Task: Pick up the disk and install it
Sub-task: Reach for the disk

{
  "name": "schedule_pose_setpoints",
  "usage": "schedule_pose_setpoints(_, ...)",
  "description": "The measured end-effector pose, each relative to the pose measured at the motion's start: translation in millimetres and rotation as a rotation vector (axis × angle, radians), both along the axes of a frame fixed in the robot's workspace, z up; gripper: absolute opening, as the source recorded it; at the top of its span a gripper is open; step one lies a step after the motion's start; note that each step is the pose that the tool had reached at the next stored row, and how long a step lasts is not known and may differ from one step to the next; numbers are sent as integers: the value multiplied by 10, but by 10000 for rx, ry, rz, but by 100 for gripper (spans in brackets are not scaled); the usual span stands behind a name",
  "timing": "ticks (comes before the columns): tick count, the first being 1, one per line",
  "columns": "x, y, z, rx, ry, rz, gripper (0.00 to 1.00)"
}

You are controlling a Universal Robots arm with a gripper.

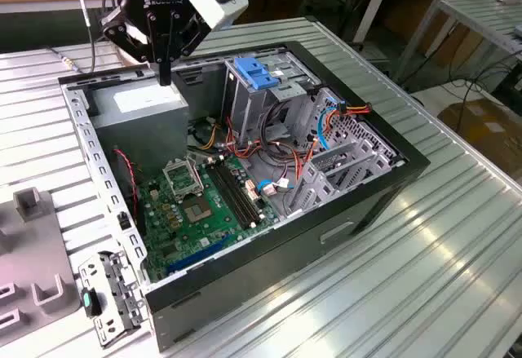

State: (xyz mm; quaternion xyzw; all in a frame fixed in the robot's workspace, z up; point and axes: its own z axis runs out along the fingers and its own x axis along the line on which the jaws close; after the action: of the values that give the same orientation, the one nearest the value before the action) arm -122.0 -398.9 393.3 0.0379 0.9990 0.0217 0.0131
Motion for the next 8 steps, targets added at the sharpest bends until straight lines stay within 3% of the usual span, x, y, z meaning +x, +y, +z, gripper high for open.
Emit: schedule_pose_setpoints(8,-37,0,0,0,0,0,11)
